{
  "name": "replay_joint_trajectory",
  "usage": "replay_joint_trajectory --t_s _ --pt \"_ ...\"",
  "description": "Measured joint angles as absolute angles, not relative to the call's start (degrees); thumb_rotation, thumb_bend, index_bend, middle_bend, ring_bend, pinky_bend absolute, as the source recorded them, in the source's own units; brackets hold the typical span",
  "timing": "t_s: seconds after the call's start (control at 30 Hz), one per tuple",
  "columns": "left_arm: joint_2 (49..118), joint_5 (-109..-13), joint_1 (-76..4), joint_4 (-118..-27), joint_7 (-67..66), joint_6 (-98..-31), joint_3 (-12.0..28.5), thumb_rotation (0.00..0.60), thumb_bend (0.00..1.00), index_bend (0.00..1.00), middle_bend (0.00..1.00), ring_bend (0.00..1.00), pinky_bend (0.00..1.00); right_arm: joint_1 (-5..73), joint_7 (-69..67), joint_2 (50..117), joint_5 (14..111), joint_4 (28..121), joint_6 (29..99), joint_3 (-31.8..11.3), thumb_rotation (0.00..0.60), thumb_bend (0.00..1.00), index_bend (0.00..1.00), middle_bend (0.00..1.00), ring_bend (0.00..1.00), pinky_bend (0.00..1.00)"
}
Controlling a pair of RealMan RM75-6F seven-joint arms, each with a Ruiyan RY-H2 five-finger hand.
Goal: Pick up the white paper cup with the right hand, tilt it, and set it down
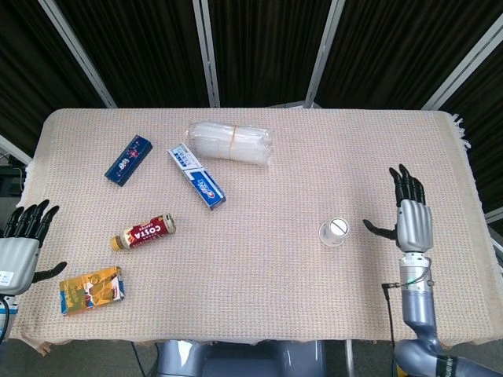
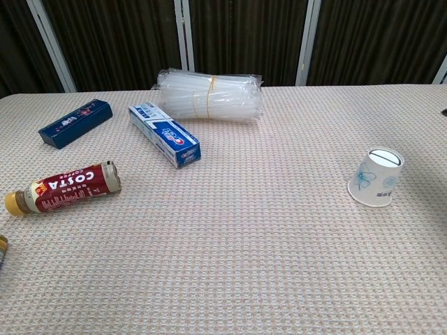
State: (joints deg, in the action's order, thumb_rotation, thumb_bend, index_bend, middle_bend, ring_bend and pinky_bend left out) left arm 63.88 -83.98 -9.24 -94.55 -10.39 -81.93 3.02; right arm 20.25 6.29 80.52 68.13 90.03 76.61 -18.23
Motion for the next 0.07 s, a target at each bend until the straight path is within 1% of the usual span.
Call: replay_joint_trajectory --t_s 0.07 --pt "63.9 -83.9 -9.2 -94.6 -10.5 -81.9 3.1 0.600 0.00 0.00 0.00 0.00 0.00 19.6 9.6 76.4 69.2 90.7 75.5 -16.4 0.600 0.05 0.00 0.00 0.00 0.00"
